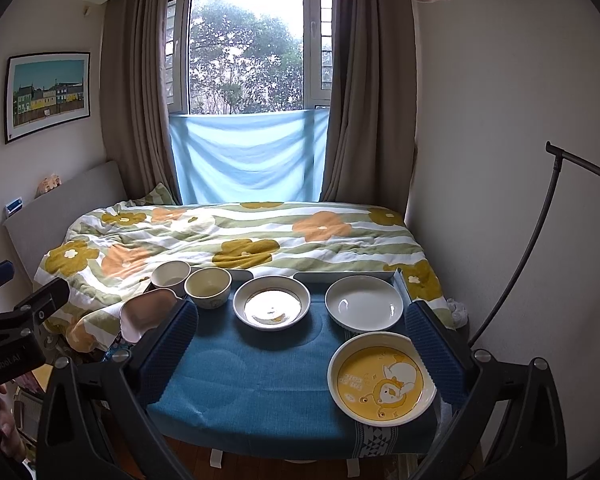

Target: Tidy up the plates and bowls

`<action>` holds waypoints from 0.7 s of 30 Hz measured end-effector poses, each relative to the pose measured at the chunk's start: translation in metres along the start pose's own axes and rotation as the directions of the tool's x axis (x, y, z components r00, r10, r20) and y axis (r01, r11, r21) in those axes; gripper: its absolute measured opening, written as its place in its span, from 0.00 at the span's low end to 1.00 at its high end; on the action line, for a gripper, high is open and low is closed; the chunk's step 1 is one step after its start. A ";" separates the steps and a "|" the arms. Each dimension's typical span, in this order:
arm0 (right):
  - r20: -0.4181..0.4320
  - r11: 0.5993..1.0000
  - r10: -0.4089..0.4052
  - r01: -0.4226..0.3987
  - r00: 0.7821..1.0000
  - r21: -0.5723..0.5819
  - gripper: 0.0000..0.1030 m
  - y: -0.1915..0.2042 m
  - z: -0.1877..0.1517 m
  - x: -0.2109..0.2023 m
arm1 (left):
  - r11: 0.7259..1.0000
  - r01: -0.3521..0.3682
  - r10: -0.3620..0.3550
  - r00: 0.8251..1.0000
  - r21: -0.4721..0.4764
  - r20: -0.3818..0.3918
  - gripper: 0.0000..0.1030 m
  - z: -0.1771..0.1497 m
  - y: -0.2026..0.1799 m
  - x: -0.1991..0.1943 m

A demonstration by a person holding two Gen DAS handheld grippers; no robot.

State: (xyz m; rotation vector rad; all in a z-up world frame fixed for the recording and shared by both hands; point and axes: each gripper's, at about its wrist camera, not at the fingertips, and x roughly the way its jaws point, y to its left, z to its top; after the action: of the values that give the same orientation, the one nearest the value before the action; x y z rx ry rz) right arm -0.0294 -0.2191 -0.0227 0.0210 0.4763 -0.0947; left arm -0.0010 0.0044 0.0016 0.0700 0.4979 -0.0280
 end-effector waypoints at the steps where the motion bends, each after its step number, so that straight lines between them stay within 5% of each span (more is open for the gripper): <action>1: 0.001 1.000 0.001 -0.001 1.000 -0.002 1.00 0.000 0.001 -0.001 | 1.000 0.000 0.000 1.000 0.000 0.000 0.99 0.000 0.000 0.000; 21: -0.001 1.000 0.002 -0.002 1.000 -0.004 1.00 0.002 0.001 -0.003 | 1.000 -0.007 0.007 1.000 -0.004 -0.009 0.99 0.000 0.002 0.002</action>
State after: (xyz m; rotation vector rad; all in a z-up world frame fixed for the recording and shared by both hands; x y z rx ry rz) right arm -0.0314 -0.2171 -0.0209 0.0181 0.4772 -0.0917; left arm 0.0010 0.0063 0.0009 0.0677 0.5068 -0.0199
